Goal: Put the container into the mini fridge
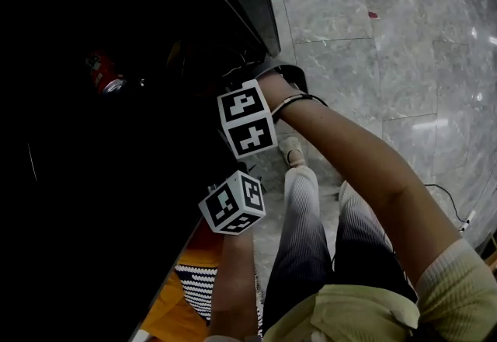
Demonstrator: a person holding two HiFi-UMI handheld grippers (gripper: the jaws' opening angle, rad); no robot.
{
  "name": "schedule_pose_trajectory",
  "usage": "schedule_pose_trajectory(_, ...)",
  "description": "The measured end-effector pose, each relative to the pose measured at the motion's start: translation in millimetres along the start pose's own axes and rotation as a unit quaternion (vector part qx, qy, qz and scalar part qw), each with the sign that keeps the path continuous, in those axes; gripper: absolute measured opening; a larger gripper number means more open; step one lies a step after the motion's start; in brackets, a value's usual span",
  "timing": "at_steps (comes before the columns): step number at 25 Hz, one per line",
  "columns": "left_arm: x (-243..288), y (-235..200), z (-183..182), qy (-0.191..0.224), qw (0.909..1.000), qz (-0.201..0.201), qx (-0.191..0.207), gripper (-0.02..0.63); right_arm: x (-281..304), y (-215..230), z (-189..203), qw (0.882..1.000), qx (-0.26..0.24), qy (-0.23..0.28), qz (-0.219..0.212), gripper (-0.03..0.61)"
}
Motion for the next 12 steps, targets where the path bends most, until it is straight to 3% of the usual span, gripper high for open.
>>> schedule_pose_trajectory(12,3,-6,5,-0.001,1.0,-0.005,-0.002,0.025,16,23,-22,0.999,-0.017,0.031,0.008,0.037)
Point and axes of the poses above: the fingertips, and each gripper's own axes: x forward along the fingers, y to its right, z out of its underside, the point moved 6 cm from there along -x, backward along the fingers, and after that the axes turned 5 degrees about -z, right-handed, at the moved point
